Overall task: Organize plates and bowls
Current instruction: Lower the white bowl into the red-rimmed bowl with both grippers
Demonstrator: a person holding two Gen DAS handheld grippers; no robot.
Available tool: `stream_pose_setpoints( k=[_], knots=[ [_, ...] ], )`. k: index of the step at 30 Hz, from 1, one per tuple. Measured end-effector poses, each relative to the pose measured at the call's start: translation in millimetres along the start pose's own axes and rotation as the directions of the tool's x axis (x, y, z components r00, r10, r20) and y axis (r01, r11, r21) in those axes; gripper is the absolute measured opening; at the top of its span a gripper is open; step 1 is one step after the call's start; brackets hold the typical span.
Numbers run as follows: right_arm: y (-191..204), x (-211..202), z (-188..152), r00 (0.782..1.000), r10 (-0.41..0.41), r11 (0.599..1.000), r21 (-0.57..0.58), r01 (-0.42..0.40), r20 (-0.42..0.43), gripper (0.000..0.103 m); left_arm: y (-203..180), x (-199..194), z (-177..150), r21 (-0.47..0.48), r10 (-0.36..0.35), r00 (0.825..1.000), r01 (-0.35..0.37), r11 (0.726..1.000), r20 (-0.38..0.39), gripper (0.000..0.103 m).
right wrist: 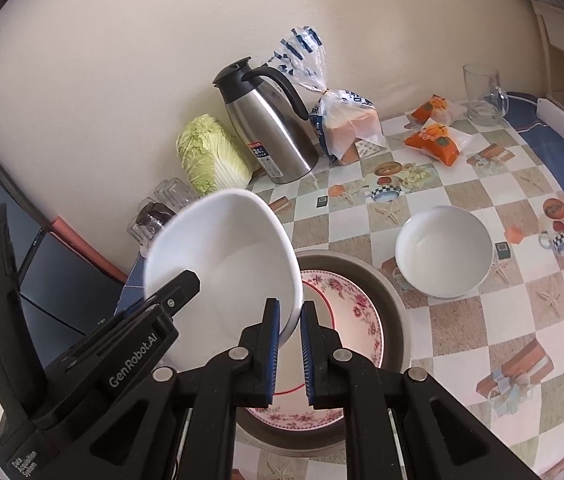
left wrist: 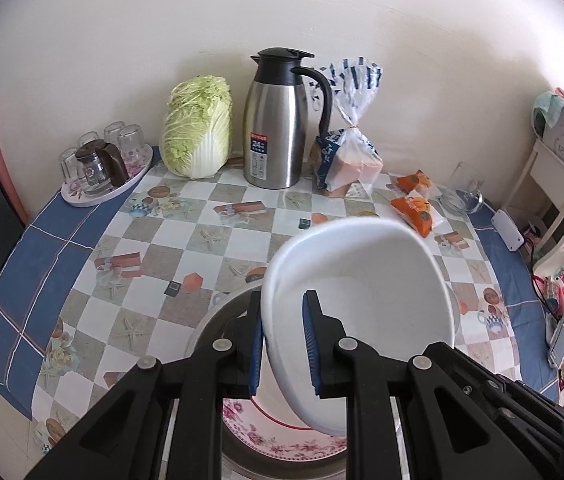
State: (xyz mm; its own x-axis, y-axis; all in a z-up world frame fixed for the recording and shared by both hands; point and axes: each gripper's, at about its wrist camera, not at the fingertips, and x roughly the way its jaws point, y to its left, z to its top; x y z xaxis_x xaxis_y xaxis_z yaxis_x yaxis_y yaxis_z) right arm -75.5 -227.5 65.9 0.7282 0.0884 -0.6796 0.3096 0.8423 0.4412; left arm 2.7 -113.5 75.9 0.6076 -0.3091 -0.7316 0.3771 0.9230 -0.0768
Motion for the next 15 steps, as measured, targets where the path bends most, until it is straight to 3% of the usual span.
stream_pose_setpoints(
  k=[6,15],
  knots=[
    [-2,-1,-2,1.000,-0.008,1.000,0.000,0.008,-0.006,0.012,-3,1,-1,0.011,0.011,1.000,-0.011,1.000,-0.010,0.020],
    [-3,16,-7,0.998,-0.020,1.000,0.007,0.021,-0.065,0.013,5,19,-7,-0.004,0.032,0.996,-0.033,0.999,-0.086,0.020]
  ],
)
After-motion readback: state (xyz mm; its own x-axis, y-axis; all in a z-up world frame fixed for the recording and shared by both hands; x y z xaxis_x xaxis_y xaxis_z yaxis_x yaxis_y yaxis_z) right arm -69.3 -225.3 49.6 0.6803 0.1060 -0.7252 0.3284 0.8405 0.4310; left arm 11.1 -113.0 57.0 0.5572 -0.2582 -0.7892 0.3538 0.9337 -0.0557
